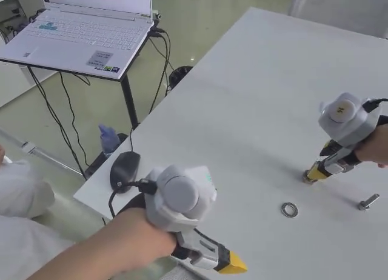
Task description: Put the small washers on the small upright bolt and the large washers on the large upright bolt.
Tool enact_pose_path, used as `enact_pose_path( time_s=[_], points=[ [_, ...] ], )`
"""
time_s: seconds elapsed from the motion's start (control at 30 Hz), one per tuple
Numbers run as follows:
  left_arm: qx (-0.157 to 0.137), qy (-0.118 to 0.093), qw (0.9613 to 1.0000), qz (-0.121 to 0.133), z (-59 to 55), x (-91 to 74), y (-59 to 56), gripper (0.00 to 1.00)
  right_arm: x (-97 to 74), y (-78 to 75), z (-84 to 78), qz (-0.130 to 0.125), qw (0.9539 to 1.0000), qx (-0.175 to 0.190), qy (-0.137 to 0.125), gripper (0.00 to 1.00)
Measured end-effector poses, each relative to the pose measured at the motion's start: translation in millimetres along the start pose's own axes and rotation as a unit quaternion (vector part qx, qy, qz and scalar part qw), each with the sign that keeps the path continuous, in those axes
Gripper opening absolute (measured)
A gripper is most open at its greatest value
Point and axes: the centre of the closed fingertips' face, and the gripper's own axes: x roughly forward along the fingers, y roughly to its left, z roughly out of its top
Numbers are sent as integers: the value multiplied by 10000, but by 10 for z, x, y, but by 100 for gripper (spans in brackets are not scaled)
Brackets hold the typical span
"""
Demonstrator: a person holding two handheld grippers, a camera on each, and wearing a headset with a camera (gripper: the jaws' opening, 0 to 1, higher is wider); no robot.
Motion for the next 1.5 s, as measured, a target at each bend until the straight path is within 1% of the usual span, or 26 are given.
enact_pose_path(
  time_s=[0.1,0.17,0.2,0.33,0.37,0.47,0.57,0.67,0.77,0.83,0.87,0.93,0.97,1.1,1.13,1.17,1.2,1.23,1.27,1.3,1.43,1.5],
  points=[
    [36,-22,10000,-11,27,-2,1,95,-57,54,15,-9,10000,-8,-11,44],
    [39,-158,9999,-19,100,-25,-11,98,-88,99,10,-53,9999,-92,19,44],
    [50,-189,9998,-35,114,-31,-13,99,-106,123,7,-88,9999,-142,41,44],
    [114,-127,9998,-93,93,-33,-10,99,-166,198,36,-123,9998,-146,-20,44],
    [140,-102,9998,-96,82,-35,-5,99,-182,231,55,-115,9998,-128,-73,44],
    [171,-70,9998,-91,74,-36,10,100,-207,330,63,-89,9998,-113,-122,44],
    [184,-81,9997,-103,93,-41,-3,100,-215,427,59,-57,9998,-120,-154,44],
    [221,-48,9996,-145,83,-27,-33,99,-200,533,38,-9,9998,-89,-188,44],
    [236,-70,9995,-210,91,-19,-58,100,-158,648,-18,42,9998,-59,-160,44],
    [274,-96,9994,-193,99,-26,-45,100,-140,700,-66,13,9999,-124,-73,44],
    [298,-128,9993,-188,113,-32,-41,100,-134,723,-76,17,9999,-140,-67,44],
    [254,-130,9994,-178,118,-34,-15,100,-122,787,-88,77,9999,-70,-88,44],
    [248,-126,9995,-170,116,-30,0,100,-109,757,-93,85,9999,-64,-116,44],
    [317,-71,9993,-177,103,-34,24,99,-87,809,-83,107,9998,26,-191,44],
    [306,-36,9994,-166,92,-33,37,99,-72,825,-91,115,9998,32,-180,44],
    [289,64,9995,-137,71,-39,52,99,-55,828,-100,118,9998,26,-162,44],
    [334,34,9993,-136,85,-46,54,98,-44,826,-104,116,9998,30,-156,44],
    [363,-43,9992,-136,111,-51,57,98,-26,817,-100,119,9998,48,-180,44],
    [308,-105,9994,-139,128,-56,61,98,-5,807,-86,123,9996,87,-233,44],
    [254,-122,9995,-150,133,-54,64,98,12,806,-81,130,9995,110,-249,44],
    [295,-85,9994,-157,120,-41,67,97,111,761,-61,134,9992,217,-322,43],
    [276,-94,9994,-185,121,-42,55,97,172,762,-73,204,9989,299,-283,43]
  ],
)
